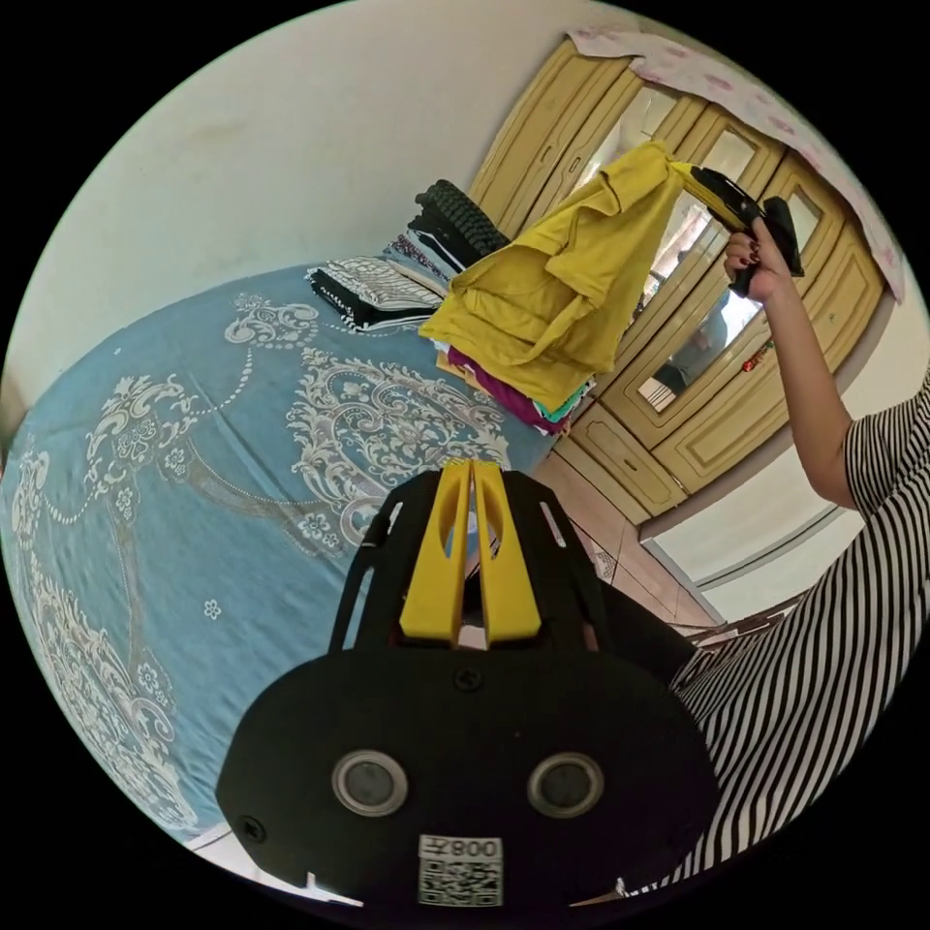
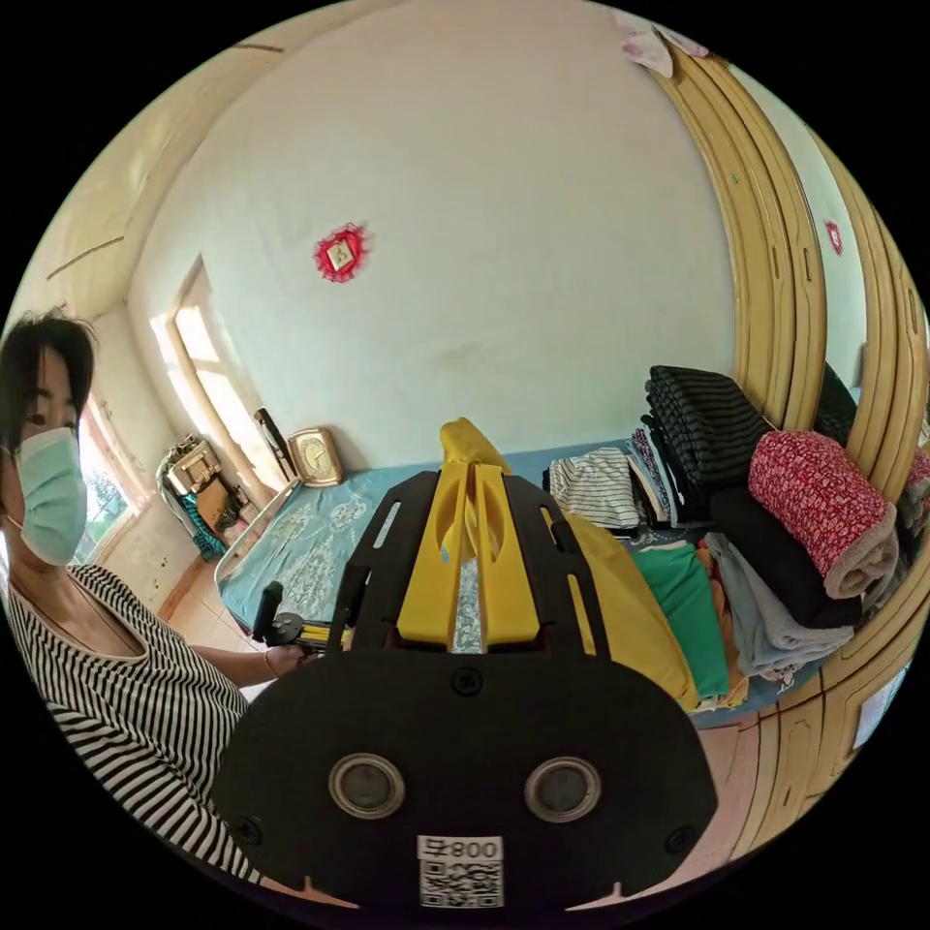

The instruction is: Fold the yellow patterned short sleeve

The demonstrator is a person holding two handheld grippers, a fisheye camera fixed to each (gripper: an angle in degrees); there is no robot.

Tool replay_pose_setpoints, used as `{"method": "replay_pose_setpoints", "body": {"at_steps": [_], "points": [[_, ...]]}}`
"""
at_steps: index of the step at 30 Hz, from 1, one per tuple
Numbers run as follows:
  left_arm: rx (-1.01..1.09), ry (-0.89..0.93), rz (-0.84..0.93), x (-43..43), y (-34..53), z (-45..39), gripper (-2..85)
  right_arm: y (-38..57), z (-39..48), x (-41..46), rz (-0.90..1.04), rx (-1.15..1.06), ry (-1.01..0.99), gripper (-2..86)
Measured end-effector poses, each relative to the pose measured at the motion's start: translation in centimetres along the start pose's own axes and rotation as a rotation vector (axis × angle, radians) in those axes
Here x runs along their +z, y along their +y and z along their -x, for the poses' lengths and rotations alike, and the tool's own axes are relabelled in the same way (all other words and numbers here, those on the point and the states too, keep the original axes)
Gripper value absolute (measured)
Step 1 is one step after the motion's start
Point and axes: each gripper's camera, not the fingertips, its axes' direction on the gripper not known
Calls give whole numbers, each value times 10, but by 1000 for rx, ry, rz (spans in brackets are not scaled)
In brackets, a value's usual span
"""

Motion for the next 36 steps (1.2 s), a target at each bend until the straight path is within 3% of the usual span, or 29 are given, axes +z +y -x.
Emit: {"method": "replay_pose_setpoints", "body": {"at_steps": [12,22,30,36], "points": [[66,76,-154,-38,98,15,29,-38,103,-197,-170,-133,-179,7],[67,88,-18,6,200,53,82,-86,153,-241,-131,-185,-342,6],[-136,126,-133,-11,299,123,62,-117,206,-309,-182,-326,-397,6],[-119,137,-143,-3,320,145,48,-116,223,-355,-239,-357,-408,5]]}}
